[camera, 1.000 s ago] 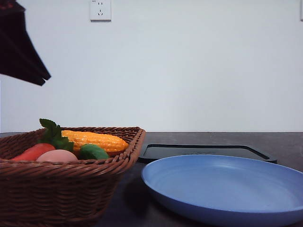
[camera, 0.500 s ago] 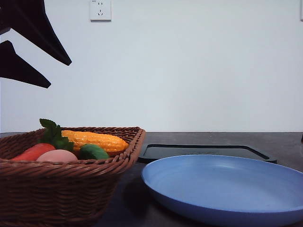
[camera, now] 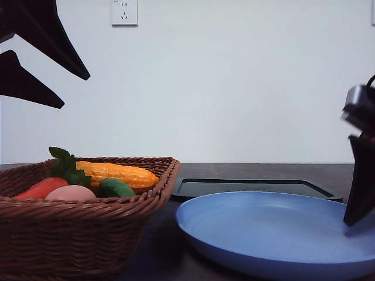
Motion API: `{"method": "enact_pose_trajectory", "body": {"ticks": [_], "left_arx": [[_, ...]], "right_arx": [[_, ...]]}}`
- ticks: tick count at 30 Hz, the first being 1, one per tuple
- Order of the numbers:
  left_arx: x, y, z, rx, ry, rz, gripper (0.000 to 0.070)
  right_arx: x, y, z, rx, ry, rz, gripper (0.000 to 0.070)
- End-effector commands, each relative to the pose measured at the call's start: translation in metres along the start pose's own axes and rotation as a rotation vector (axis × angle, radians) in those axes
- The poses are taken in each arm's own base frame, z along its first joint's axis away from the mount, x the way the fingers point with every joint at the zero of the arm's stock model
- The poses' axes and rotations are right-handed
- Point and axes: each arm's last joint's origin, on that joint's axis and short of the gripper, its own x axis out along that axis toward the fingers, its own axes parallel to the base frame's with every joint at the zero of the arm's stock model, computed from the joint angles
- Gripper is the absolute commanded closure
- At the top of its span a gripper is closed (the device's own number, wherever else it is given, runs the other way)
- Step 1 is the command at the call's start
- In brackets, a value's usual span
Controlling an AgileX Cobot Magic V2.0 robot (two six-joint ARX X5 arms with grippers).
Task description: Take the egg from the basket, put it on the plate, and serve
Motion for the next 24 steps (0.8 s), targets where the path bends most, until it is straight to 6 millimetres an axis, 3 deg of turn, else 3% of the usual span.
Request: {"method": "enact_pose_trajectory", "body": {"ticks": [1, 4, 6, 9, 18, 24], "left_arx": [[0.001, -0.002, 0.003, -0.003, -0.003, -0.008, 0.037], [0.001, -0.002, 0.003, -0.004, 0.0, -0.007, 0.0365], [0.001, -0.002, 0.003, -0.006, 0.001, -0.007, 0.0316], [0.001, -0.001, 0.002, -0.012, 0.01, -0.004, 0.0268], [0.001, -0.001, -0.005, -0.016, 0.072, 0.009, 0.0268], [0.006, -0.01, -0.014, 0.009, 0.149, 0.032, 0.0268]], "right_arx": [[0.004, -0.001, 0.0, 0.025, 0.017, -0.004, 0.059], [0.004, -0.001, 0.0, 0.03, 0.009, -0.013, 0.0682], [0.002, 0.0, 0.001, 0.025, -0.006, -0.026, 0.07], [-0.003, 0.002, 0.001, 0.022, -0.033, -0.04, 0.07], [-0.034, 0.014, -0.006, 0.021, -0.145, -0.044, 0.07], [-0.056, 0.017, -0.011, 0.019, -0.268, -0.112, 0.07]]}}
